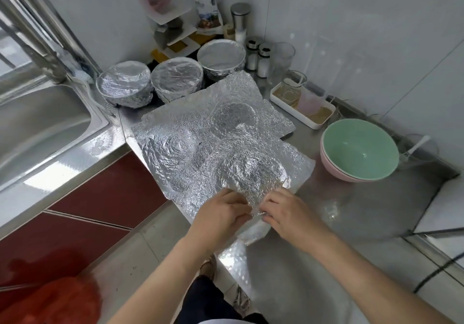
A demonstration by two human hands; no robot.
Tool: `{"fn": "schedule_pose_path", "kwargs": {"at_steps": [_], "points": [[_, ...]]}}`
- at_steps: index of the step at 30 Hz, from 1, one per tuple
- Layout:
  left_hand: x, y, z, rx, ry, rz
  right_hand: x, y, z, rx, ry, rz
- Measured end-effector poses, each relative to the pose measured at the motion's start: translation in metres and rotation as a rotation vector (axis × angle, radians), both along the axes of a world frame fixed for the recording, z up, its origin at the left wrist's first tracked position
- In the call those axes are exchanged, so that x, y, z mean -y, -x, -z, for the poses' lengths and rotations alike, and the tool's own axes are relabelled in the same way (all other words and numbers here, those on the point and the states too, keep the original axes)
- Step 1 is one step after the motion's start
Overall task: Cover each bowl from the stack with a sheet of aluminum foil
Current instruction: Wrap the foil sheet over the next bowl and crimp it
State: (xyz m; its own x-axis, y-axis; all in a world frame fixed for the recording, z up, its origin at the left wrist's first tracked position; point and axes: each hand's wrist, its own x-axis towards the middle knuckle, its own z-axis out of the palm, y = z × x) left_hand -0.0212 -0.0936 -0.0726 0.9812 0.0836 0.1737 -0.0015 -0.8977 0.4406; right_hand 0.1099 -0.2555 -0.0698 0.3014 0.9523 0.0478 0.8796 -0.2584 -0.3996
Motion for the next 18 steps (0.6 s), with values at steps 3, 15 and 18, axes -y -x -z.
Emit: {"fn": "schedule_pose_path", "kwargs": {"at_steps": [3,15,18], "points": [[-0.006,0.004,0.002,-0.003,0.009,0.025,0.000,0.005,0.007,0.015,-0.023,-0.021],[0.005,-0.001,0.020,0.102,-0.173,0.075,0.001,-0.010,0.011,0.080,-0.067,-0.025],[0.021,-0.012,0.020,0.079,-0.175,0.001,0.003,-0.022,0.001,0.056,-0.024,0.006]]}}
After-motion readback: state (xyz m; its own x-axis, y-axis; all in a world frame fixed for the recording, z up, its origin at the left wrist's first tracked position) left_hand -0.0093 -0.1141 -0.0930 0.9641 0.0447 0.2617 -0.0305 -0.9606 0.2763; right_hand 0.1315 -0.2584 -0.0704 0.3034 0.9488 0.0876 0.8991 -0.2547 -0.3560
